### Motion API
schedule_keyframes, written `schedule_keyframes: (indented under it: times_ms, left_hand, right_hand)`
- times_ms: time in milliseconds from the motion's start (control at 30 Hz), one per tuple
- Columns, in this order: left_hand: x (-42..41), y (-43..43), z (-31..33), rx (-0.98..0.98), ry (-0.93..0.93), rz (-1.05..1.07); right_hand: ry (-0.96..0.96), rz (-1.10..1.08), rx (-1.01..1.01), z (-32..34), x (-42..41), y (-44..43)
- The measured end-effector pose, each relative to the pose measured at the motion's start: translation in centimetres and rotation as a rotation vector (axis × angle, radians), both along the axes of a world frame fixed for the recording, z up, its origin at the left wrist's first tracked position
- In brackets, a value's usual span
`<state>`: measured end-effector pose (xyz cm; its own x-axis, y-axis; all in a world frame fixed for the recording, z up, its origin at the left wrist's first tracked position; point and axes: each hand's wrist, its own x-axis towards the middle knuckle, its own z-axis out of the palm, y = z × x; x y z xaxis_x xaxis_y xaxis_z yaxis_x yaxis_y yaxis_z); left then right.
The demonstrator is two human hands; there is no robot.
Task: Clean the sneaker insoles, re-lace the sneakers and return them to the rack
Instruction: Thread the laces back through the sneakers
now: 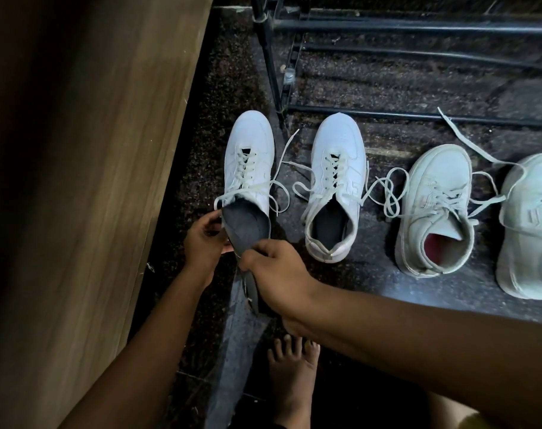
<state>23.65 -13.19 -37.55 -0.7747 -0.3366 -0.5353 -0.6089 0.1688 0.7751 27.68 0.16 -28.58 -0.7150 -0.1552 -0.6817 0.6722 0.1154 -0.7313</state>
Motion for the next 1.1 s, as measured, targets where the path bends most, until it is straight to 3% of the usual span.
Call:
schedule_keyframes:
  times_ms: [133,400,733,1000,1100]
  left_hand:
    - [0.1,0.2,0.0,-0.035,0.040,-0.043]
    - [0.0,-0.5,-0.7,-0.033,0.019,-0.077]
    - [-0.2,-2.2,-2.3,-0.155,0.013,-0.170]
    - [-0.4,-2.1,-2.5,-0.130,-0.024,-0.131]
    - [-0.1,-2.3,-2.7,-0.208,0.016,-0.154]
  right_hand:
    - [-0.021,0.081,0.039,-1.1,-0.9,-0.4]
    - [0.078,0.476,0.327,-2.7,-3.2,-0.6]
    - [0.143,0.585,0.538,-4.4,-5.0,-3.0]
    - [0.183,0.606,0.614,-6.3,-6.4,-3.5]
    - [0.323,0.726,0.678,-5.1,-4.6,-2.3]
